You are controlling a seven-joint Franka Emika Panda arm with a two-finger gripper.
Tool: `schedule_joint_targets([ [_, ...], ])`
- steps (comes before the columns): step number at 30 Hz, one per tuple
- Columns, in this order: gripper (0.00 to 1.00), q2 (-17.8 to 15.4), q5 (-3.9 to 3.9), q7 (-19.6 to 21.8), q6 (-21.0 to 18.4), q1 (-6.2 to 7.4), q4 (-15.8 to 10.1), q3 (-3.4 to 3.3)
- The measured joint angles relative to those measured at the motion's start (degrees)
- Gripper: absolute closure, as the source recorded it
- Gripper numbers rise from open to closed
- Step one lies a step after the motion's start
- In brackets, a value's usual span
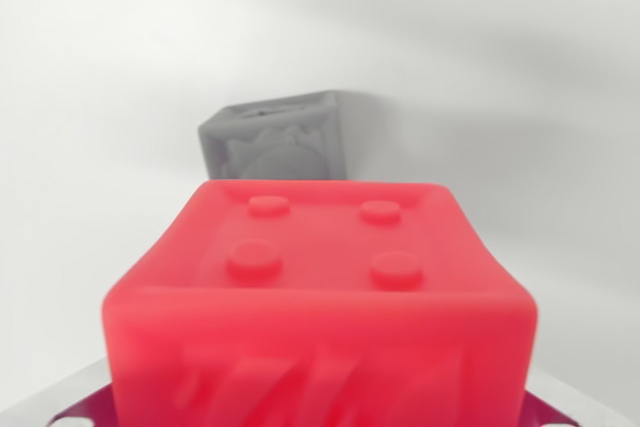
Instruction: Destack cube
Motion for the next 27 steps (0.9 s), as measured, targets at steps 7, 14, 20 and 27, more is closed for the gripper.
schedule_joint_targets([
  [7, 1.00, -0.54, 0.28, 2.36, 0.23, -0.01, -0.77, -0.63],
  [14, 1.00, -1.03, 0.55, 4.61, 0.40, -0.01, -1.41, -1.22],
  [20, 1.00, -1.38, 0.77, 6.48, 0.55, -0.02, -1.92, -1.74],
  [27, 1.00, -1.81, 1.08, 8.74, 0.71, -0.03, -2.55, -2.38],
])
